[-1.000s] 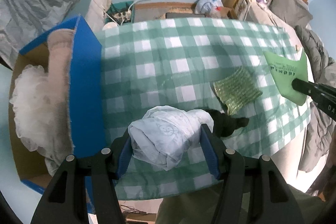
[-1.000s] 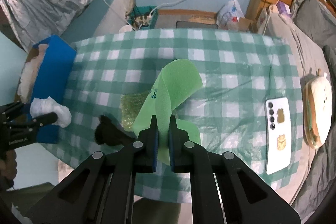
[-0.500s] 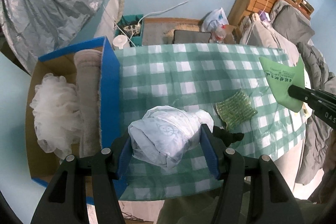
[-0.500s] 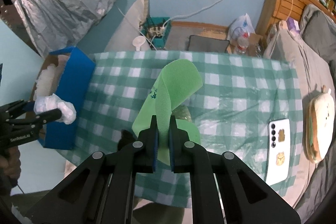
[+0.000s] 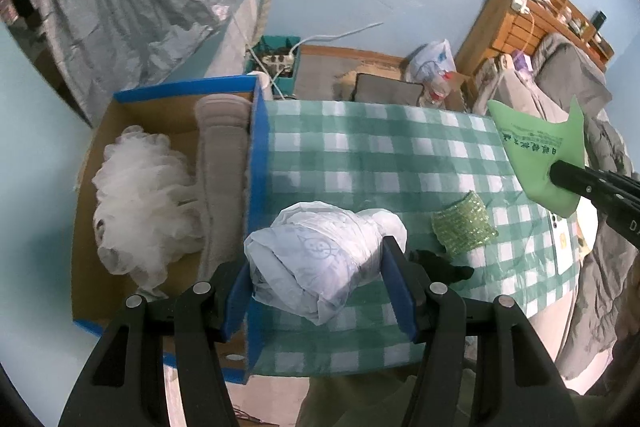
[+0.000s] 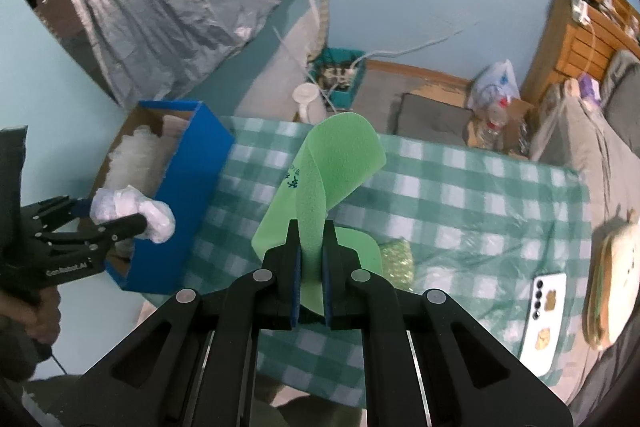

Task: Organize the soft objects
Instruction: 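Carry the white cloth and green bag over the box with both tools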

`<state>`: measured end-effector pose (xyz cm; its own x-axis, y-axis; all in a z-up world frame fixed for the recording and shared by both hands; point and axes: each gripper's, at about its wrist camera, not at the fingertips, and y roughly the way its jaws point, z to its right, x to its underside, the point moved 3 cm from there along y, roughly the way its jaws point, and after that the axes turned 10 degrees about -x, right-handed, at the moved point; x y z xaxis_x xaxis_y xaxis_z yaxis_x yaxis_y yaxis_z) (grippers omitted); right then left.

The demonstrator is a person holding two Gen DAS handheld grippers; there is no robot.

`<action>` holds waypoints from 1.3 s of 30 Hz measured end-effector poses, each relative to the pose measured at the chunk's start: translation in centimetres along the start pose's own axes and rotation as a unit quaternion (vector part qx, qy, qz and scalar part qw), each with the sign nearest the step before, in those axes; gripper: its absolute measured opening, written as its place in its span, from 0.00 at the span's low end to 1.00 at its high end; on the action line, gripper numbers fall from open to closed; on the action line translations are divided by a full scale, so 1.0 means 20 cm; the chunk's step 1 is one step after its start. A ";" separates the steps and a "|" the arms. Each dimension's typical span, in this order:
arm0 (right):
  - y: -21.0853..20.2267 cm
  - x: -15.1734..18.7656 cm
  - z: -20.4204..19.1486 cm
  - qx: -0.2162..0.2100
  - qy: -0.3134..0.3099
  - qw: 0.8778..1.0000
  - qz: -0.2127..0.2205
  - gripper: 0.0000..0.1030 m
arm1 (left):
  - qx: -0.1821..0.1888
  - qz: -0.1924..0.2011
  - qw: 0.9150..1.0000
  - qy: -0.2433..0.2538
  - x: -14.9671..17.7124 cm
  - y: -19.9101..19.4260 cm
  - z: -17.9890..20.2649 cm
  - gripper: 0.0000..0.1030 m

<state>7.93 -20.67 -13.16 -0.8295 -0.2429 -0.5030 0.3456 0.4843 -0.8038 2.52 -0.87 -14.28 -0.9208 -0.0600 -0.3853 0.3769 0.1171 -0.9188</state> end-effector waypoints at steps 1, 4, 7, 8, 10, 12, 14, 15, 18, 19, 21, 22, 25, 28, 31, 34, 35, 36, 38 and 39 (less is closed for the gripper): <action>0.01 -0.01 -0.02 -0.004 -0.006 1.000 -0.001 0.07 | -0.001 0.000 1.000 -0.003 0.00 0.00 -0.01 0.59; 0.03 -0.04 -0.09 -0.014 -0.023 1.000 -0.003 0.07 | -0.006 0.001 1.000 -0.016 0.02 -0.01 -0.08 0.59; 0.06 -0.07 -0.16 -0.026 -0.034 0.999 -0.005 0.07 | -0.014 0.000 0.999 -0.031 0.04 -0.02 -0.14 0.59; 0.08 -0.08 -0.19 -0.030 -0.041 0.999 -0.006 0.07 | -0.016 -0.001 0.999 -0.036 0.04 -0.02 -0.16 0.59; 0.10 -0.09 -0.24 -0.037 -0.050 0.998 -0.009 0.07 | -0.022 -0.001 0.999 -0.045 0.06 -0.02 -0.21 0.59; 0.13 -0.11 -0.29 -0.045 -0.060 0.997 -0.012 0.07 | -0.028 -0.003 0.998 -0.053 0.07 -0.02 -0.26 0.59; 0.16 -0.12 -0.35 -0.054 -0.070 0.996 -0.015 0.07 | -0.032 -0.004 0.998 -0.062 0.08 -0.02 -0.31 0.59; 0.17 -0.12 -0.37 -0.057 -0.073 0.996 -0.017 0.07 | -0.035 -0.004 0.997 -0.068 0.09 -0.02 -0.34 0.59; 0.21 -0.13 -0.45 -0.068 -0.086 0.994 -0.021 0.07 | -0.042 -0.005 0.996 -0.081 0.10 -0.02 -0.42 0.59; 0.22 -0.14 -0.47 -0.071 -0.089 0.993 -0.022 0.07 | -0.045 -0.005 0.995 -0.085 0.11 -0.02 -0.44 0.59; 0.26 -0.15 -0.53 -0.077 -0.097 0.992 -0.025 0.07 | -0.049 -0.005 0.994 -0.094 0.12 -0.03 -0.49 0.59; 0.27 -0.15 -0.55 -0.080 -0.100 0.991 -0.027 0.07 | -0.051 -0.005 0.994 -0.096 0.12 -0.03 -0.52 0.59; 0.32 -0.16 -0.63 -0.088 -0.110 0.990 -0.032 0.07 | -0.059 -0.007 0.993 -0.105 0.13 -0.02 -0.58 0.59; 0.36 -0.16 -0.70 -0.096 -0.120 0.987 -0.037 0.07 | -0.063 -0.008 0.992 -0.112 0.16 -0.02 -0.65 0.59; 0.40 -0.17 -0.76 -0.100 -0.128 0.986 -0.041 0.07 | -0.066 -0.010 0.991 -0.118 0.17 -0.01 -0.71 0.59; 0.44 -0.17 -0.83 -0.106 -0.136 0.984 -0.045 0.07 | -0.067 -0.012 0.990 -0.122 0.18 0.01 -0.76 0.59; 0.45 -0.17 -0.84 -0.107 -0.138 0.984 -0.046 0.07 | -0.068 -0.013 0.990 -0.123 0.18 0.01 -0.77 0.59; 0.47 -0.18 -0.86 -0.109 -0.139 0.983 -0.047 0.07 | -0.068 -0.014 0.990 -0.125 0.19 0.02 -0.79 0.59; 0.50 -0.18 -0.91 -0.113 -0.143 0.982 -0.050 0.07 | -0.068 -0.016 0.989 -0.127 0.20 0.03 -0.82 0.59; 0.50 -0.18 -0.92 -0.114 -0.145 0.982 -0.051 0.07 | -0.068 -0.017 0.989 -0.128 0.20 0.04 -0.83 0.59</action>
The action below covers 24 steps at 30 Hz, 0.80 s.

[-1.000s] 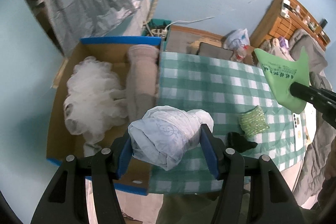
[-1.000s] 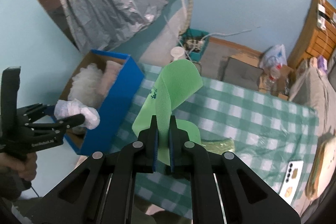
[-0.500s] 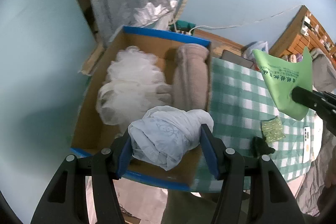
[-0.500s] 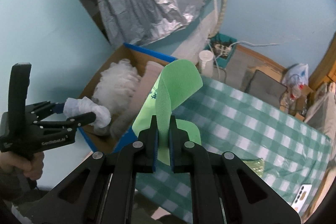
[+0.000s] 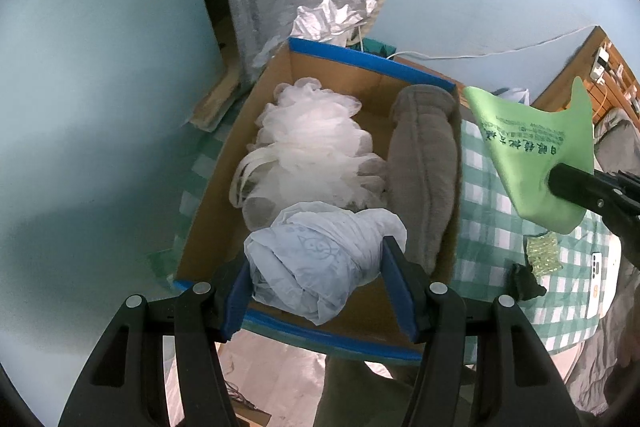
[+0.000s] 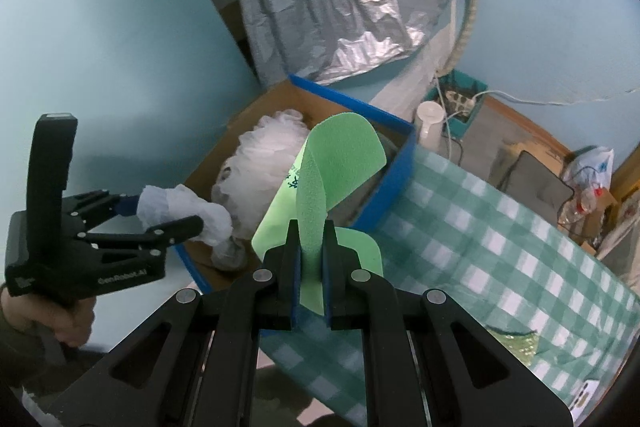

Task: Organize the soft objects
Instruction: 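Carry the white cloth and green bag over the box with both tools, then lower the white cloth and green bag into the box and open both tools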

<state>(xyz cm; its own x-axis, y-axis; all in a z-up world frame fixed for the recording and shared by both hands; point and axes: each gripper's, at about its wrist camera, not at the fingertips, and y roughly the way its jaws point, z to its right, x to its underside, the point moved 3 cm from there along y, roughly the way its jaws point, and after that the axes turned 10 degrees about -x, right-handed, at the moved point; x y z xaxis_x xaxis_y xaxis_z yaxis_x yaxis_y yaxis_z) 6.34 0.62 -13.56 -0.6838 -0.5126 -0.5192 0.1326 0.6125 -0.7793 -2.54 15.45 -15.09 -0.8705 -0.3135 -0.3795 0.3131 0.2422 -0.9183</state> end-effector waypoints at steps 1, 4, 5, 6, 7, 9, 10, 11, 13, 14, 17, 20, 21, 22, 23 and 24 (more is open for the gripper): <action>0.01 -0.01 -0.01 -0.001 -0.002 1.000 -0.001 0.07 | 0.000 -0.001 1.000 -0.001 0.00 0.01 -0.01 0.59; 0.07 -0.02 -0.06 -0.005 -0.008 1.000 -0.007 0.07 | -0.001 -0.005 1.000 -0.001 0.00 0.03 -0.04 0.59; 0.08 -0.03 -0.07 -0.006 -0.011 1.000 -0.010 0.07 | -0.002 -0.006 1.000 -0.002 0.00 0.04 -0.05 0.59; 0.11 -0.03 -0.09 -0.008 -0.013 1.000 -0.013 0.07 | -0.002 -0.007 1.000 -0.003 0.01 0.05 -0.05 0.59; 0.13 -0.03 -0.10 -0.008 -0.015 1.000 -0.017 0.07 | -0.002 -0.008 1.000 -0.004 0.01 0.06 -0.06 0.59; 0.17 -0.04 -0.12 -0.011 -0.018 1.000 -0.024 0.07 | -0.003 -0.012 1.000 -0.007 0.01 0.08 -0.08 0.59; 0.18 -0.03 -0.13 -0.012 -0.018 0.999 -0.027 0.07 | -0.003 -0.014 1.000 -0.008 0.01 0.09 -0.09 0.59; 0.20 -0.03 -0.14 -0.012 -0.019 0.999 -0.031 0.07 | -0.005 -0.017 1.000 -0.008 0.01 0.11 -0.09 0.59; 0.24 -0.02 -0.15 -0.014 -0.020 0.999 -0.039 0.07 | -0.005 -0.019 1.000 -0.009 0.01 0.13 -0.10 0.59; 0.26 -0.02 -0.16 -0.014 -0.020 0.999 -0.043 0.07 | -0.006 -0.020 1.000 -0.008 0.01 0.14 -0.11 0.59; 0.31 0.00 -0.17 -0.015 -0.021 0.998 -0.054 0.07 | -0.007 -0.024 1.000 -0.008 0.02 0.16 -0.12 0.59; 0.35 0.00 -0.19 -0.015 -0.021 0.998 -0.062 0.07 | -0.010 -0.027 1.000 -0.006 0.03 0.18 -0.12 0.59; 0.36 0.01 -0.19 -0.014 -0.021 0.998 -0.065 0.07 | -0.011 -0.028 1.000 -0.006 0.03 0.19 -0.12 0.60; 0.37 0.01 -0.20 -0.014 -0.021 0.997 -0.066 0.07 | -0.013 -0.029 0.999 -0.005 0.03 0.20 -0.13 0.60; 0.38 0.01 -0.20 -0.013 -0.021 0.997 -0.068 0.07 | -0.015 -0.031 0.999 -0.003 0.03 0.20 -0.13 0.60; 0.39 0.01 -0.20 -0.012 -0.020 0.997 -0.070 0.09 | -0.017 -0.032 0.999 -0.003 0.03 0.21 -0.13 0.60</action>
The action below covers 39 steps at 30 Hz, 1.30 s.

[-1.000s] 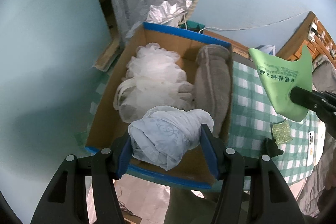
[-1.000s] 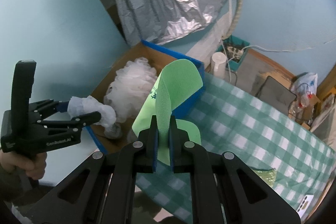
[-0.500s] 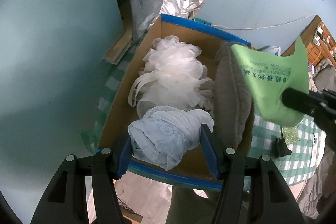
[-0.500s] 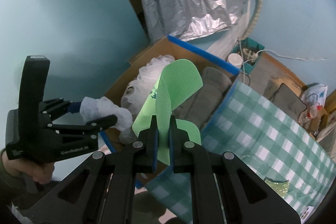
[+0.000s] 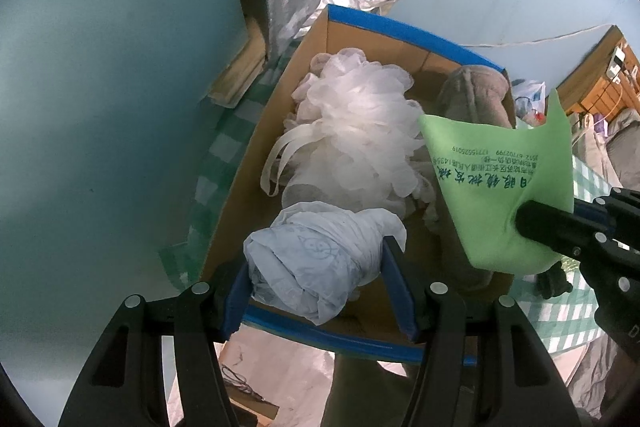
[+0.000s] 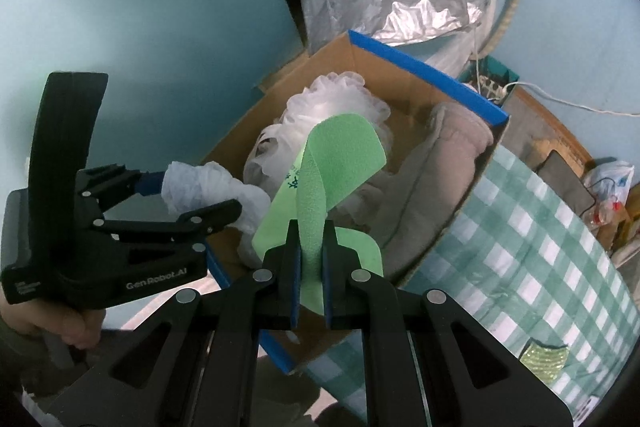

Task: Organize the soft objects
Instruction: 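Lower the white cloth and green bag into the box and open both tools, then withdraw both tools from the box back over the table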

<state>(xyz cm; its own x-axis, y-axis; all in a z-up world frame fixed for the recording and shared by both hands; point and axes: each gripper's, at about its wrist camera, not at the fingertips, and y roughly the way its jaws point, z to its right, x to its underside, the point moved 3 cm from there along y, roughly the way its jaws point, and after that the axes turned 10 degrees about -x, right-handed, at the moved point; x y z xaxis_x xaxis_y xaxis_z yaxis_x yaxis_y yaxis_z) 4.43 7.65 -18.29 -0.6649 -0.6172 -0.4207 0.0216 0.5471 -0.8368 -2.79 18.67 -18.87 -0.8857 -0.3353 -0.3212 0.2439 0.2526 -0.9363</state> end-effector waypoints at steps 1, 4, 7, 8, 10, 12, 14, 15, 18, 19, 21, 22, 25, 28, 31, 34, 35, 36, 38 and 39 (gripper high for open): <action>0.00 0.00 0.00 0.002 0.000 1.000 0.000 0.10 | -0.001 -0.001 1.000 0.000 0.00 0.01 0.00 0.60; 0.01 -0.01 0.00 0.006 0.001 1.000 0.002 0.15 | -0.005 -0.002 1.000 -0.002 0.00 0.01 -0.02 0.60; 0.00 -0.02 0.00 0.012 0.002 1.000 0.006 0.30 | -0.005 -0.005 1.000 -0.006 0.00 0.02 -0.03 0.62; 0.00 -0.02 0.00 0.014 0.003 1.000 0.008 0.33 | -0.006 -0.006 1.000 -0.007 -0.01 0.02 -0.03 0.65; -0.01 -0.03 0.00 0.017 0.006 1.000 0.015 0.45 | -0.008 -0.006 1.000 -0.008 -0.01 0.02 -0.03 0.71; -0.03 -0.03 0.00 0.020 0.008 1.000 0.019 0.46 | -0.009 -0.002 1.000 -0.006 -0.01 0.01 -0.03 0.74; -0.04 -0.04 0.01 0.021 0.011 0.999 0.023 0.46 | -0.010 -0.001 1.000 -0.003 -0.02 0.00 -0.03 0.74; -0.05 -0.04 0.02 0.022 0.013 0.999 0.025 0.47 | -0.010 0.000 1.000 -0.002 -0.02 0.00 -0.02 0.74; -0.08 -0.05 0.04 0.028 0.018 0.999 0.031 0.50 | -0.010 0.001 1.000 -0.001 -0.02 -0.01 -0.02 0.74; -0.09 -0.05 0.04 0.029 0.020 0.999 0.033 0.54 | -0.009 0.001 1.000 0.000 -0.02 -0.02 -0.02 0.74; -0.11 -0.05 0.06 0.033 0.023 0.998 0.037 0.56 | -0.007 0.004 1.000 0.001 -0.03 -0.03 -0.01 0.74; -0.12 -0.05 0.06 0.036 0.024 0.998 0.039 0.57 | -0.006 0.006 1.000 0.002 -0.03 -0.04 0.00 0.74; -0.15 -0.05 0.09 0.040 0.030 0.998 0.044 0.57 | -0.004 0.012 1.000 0.005 -0.04 -0.07 0.02 0.74; -0.18 -0.04 0.12 0.043 0.036 0.997 0.048 0.58 | -0.001 0.017 1.000 0.008 -0.05 -0.09 0.05 0.74; -0.21 -0.02 0.16 0.047 0.043 0.997 0.050 0.58 | 0.002 0.021 1.000 0.012 -0.06 -0.11 0.09 0.74; -0.25 0.00 0.19 0.049 0.050 0.996 0.053 0.58 | 0.005 0.024 1.000 0.017 -0.06 -0.14 0.13 0.74; -0.26 0.01 0.20 0.051 0.052 0.996 0.054 0.58 | 0.006 0.025 1.000 0.018 -0.06 -0.15 0.14 0.74; -0.28 0.02 0.22 0.052 0.054 0.996 0.056 0.58 | 0.007 0.026 0.999 0.021 -0.06 -0.16 0.16 0.74; -0.30 0.03 0.24 0.055 0.062 0.995 0.057 0.58 | 0.008 0.028 0.999 0.024 -0.06 -0.17 0.19 0.74; -0.31 0.04 0.26 0.056 0.068 0.994 0.057 0.58 | 0.009 0.029 0.999 0.026 -0.06 -0.18 0.21 0.74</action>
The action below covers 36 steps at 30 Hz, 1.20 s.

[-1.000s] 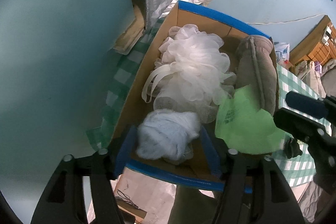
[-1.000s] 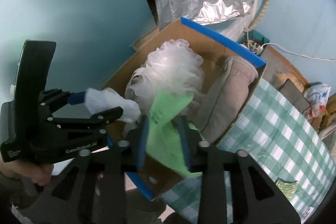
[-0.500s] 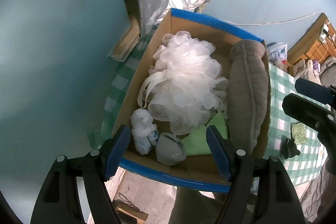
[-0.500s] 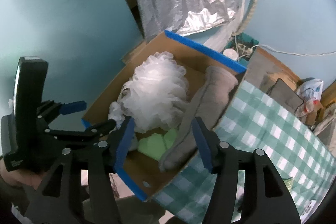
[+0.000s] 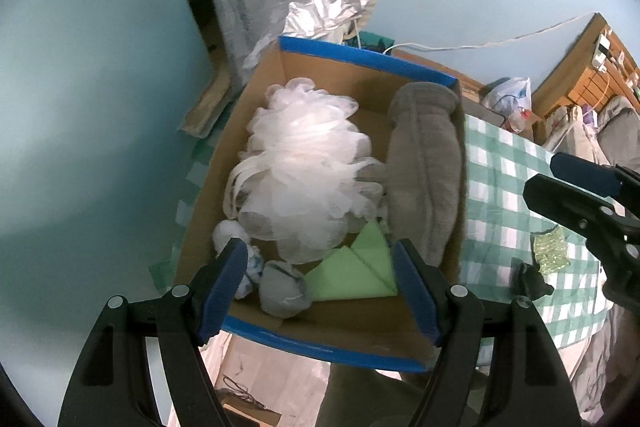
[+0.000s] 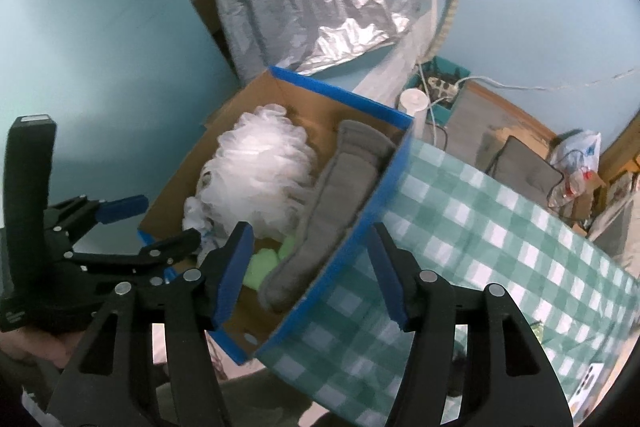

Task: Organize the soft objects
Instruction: 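Withdraw both tools from the box back over the table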

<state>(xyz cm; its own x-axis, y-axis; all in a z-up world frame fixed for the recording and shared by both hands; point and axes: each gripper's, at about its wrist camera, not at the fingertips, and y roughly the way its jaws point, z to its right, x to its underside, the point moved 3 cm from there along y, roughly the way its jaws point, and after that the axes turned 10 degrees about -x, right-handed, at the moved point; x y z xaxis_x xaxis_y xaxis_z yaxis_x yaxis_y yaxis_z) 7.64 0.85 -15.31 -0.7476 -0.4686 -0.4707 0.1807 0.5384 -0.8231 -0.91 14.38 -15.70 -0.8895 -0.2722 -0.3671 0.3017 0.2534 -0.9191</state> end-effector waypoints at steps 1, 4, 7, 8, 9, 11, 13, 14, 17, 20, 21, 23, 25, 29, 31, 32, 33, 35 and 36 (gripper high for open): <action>-0.01 0.00 0.02 0.001 0.004 1.000 0.000 0.58 | 0.001 0.001 1.000 0.002 0.00 -0.01 0.02 0.74; -0.04 0.03 0.07 0.008 0.013 1.000 0.002 0.58 | 0.002 0.004 1.000 0.006 0.00 -0.03 0.06 0.75; -0.07 0.05 0.13 0.014 0.021 1.000 0.003 0.58 | 0.004 0.006 1.000 0.013 0.00 -0.05 0.12 0.75; -0.09 0.06 0.15 0.017 0.023 1.000 0.003 0.58 | 0.005 0.006 1.000 0.015 0.00 -0.05 0.14 0.75; -0.10 0.07 0.17 0.019 0.026 0.999 0.003 0.58 | 0.006 0.007 1.000 0.017 0.00 -0.06 0.15 0.75; -0.12 0.09 0.21 0.022 0.031 0.999 0.002 0.59 | 0.006 0.008 1.000 0.021 0.00 -0.06 0.18 0.75; -0.14 0.11 0.24 0.026 0.036 0.999 0.002 0.59 | 0.008 0.007 1.000 0.023 0.01 -0.07 0.21 0.75; -0.16 0.13 0.26 0.028 0.040 0.999 0.002 0.59 | 0.010 0.007 1.000 0.024 0.01 -0.07 0.23 0.75; -0.19 0.16 0.32 0.034 0.046 0.998 0.002 0.59 | 0.013 0.010 0.999 0.029 0.01 -0.09 0.28 0.75; -0.23 0.18 0.37 0.040 0.054 0.998 0.003 0.59 | 0.015 0.011 0.999 0.034 0.01 -0.10 0.34 0.75; -0.24 0.19 0.39 0.041 0.056 0.998 0.003 0.60 | 0.017 0.012 0.999 0.036 0.01 -0.11 0.36 0.75; -0.26 0.20 0.42 0.045 0.060 0.997 0.004 0.60 | 0.019 0.014 0.999 0.041 0.00 -0.12 0.40 0.75; -0.28 0.22 0.45 0.048 0.064 0.997 0.005 0.60 | 0.021 0.015 0.999 0.045 0.00 -0.12 0.43 0.75; -0.33 0.25 0.51 0.056 0.072 0.996 0.007 0.60 | 0.023 0.018 0.998 0.055 -0.01 -0.13 0.50 0.75; -0.35 0.27 0.55 0.058 0.078 0.995 0.007 0.60 | 0.024 0.020 0.998 0.062 -0.01 -0.14 0.54 0.75; -0.36 0.28 0.57 0.061 0.081 0.995 0.007 0.60 | 0.024 0.021 0.997 0.065 -0.01 -0.14 0.56 0.75; -0.37 0.29 0.59 0.063 0.084 0.994 0.007 0.60 | 0.024 0.022 0.997 0.069 -0.02 -0.14 0.57 0.75; -0.39 0.32 0.63 0.067 0.090 0.994 0.007 0.60 | 0.026 0.023 0.997 0.075 -0.02 -0.15 0.60 0.75; -0.40 0.32 0.64 0.069 0.093 0.993 0.006 0.60 | 0.029 0.023 0.996 0.078 -0.02 -0.15 0.62 0.75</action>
<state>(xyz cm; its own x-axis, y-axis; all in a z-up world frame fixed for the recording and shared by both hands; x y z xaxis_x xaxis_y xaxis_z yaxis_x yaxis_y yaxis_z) 9.55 -15.46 -15.89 -0.8474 -0.3181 -0.4252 0.2674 0.4363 -0.8592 2.87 2.30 -14.55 -0.9154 -0.1139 -0.3860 0.3580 0.2078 -0.9103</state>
